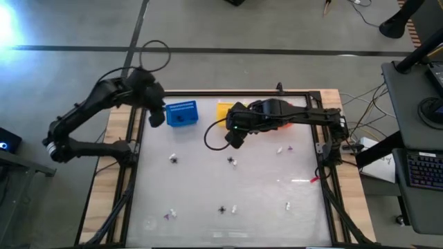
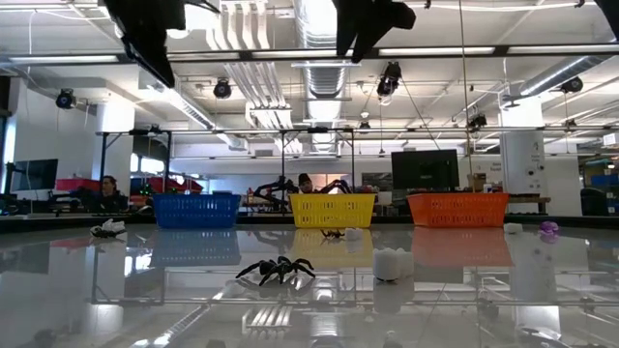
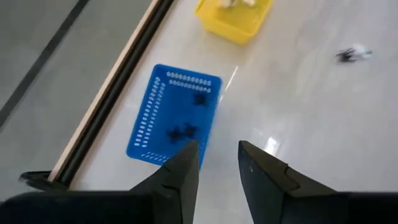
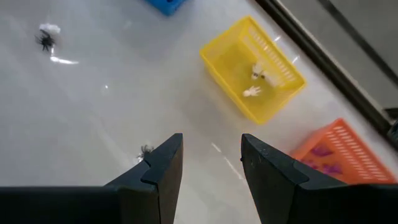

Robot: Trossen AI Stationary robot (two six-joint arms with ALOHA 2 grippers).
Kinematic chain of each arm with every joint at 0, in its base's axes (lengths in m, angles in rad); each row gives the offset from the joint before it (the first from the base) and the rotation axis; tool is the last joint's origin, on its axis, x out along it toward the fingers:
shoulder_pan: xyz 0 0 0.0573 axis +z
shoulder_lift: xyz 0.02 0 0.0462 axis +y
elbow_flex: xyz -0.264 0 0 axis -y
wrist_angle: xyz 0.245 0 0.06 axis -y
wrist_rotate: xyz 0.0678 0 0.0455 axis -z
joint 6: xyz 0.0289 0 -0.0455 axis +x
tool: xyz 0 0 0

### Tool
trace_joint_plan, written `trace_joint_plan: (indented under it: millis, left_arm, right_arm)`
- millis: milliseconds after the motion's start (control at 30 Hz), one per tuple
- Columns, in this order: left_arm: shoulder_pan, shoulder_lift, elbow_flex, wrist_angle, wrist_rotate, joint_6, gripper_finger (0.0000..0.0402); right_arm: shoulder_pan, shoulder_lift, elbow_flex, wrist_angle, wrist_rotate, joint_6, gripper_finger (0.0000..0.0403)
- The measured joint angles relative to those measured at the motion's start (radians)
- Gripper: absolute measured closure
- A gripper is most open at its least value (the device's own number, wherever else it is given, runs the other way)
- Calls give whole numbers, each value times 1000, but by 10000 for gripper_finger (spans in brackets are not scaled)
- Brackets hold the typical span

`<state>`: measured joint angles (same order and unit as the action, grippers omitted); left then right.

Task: Sort Halloween decoration
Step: Put the white skeleton toy into the yellow basket

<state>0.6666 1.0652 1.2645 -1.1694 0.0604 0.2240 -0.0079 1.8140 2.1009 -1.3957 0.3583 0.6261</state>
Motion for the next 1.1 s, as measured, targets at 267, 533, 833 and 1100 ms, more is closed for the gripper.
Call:
trace_joint_plan:
  millis: [267,533,833,1100]
  left_arm:
    - [-1,-141,-116,1,269,6,306]
    - [-5,-240,-270,-5,324,7,306]
    - [-5,-241,-368,48,316,-37,306]
    - [-7,-150,-344,32,316,-30,306]
  right_arm:
    - [3,50,-1,92,-18,178,248]
    - [27,77,-2,158,-114,270,248]
    - [69,107,-4,189,-118,381,248]
    - [92,108,-3,210,-124,423,248]
